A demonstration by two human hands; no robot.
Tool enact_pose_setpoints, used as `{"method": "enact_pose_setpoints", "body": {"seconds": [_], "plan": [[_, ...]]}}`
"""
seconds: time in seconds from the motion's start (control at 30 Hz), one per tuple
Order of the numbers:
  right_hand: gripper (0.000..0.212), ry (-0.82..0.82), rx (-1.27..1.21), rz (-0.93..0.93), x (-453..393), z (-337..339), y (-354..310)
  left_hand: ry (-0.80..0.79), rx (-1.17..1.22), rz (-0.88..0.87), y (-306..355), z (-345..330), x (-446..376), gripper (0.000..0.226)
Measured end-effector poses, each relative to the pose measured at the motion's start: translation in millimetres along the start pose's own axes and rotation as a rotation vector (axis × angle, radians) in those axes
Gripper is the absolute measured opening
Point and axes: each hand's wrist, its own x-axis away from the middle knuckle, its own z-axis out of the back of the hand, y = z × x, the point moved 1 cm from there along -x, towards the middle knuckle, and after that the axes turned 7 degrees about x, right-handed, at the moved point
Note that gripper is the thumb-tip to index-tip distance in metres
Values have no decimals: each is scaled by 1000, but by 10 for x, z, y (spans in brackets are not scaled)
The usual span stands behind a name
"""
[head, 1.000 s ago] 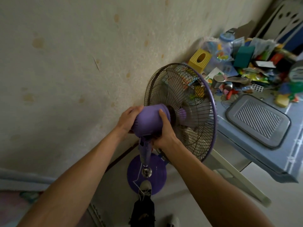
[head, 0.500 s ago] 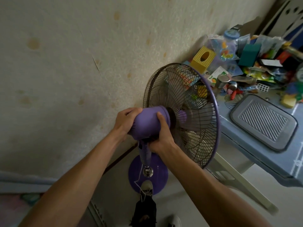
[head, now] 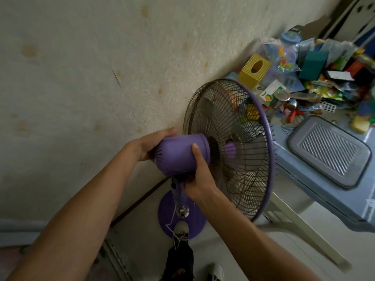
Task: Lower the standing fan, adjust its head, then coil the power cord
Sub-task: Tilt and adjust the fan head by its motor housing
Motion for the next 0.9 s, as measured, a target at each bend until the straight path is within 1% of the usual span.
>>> {"method": "enact_pose_setpoints", "body": {"seconds": [0.1,0.17,0.3,0.4,0.47,0.57,0.67,0.73,0.8,0.9], "plan": [[97,6,-21,-15,-75,37,-1,-101,-84,95,144,3,-51,72],[96,-20,-16,-21,-91,48,-4,-155,-120,124,235,-31,-83,74],[87,-74,-20,-31,-128,108,-5,-223,-135,126,287,-92,-101,63],[92,-125,-34,-56,-160,146,-10,-232,-95,112,217,-142,-74,56],[93,-144,-43,-65,-177,140,-26,-207,-24,98,144,-160,-58,58],[91,-143,-12,-91,-202,119,-148,-138,105,93,15,-204,-61,63],[83,-116,69,-102,-203,97,-247,-101,188,75,-78,-237,-42,61],[81,-105,71,-93,-181,88,-197,-110,180,64,-102,-191,-27,62],[83,-110,35,-58,-142,50,-101,-137,132,55,-51,-82,-14,64],[90,-106,-17,9,-75,-6,55,-225,32,28,69,27,-7,57]]}}
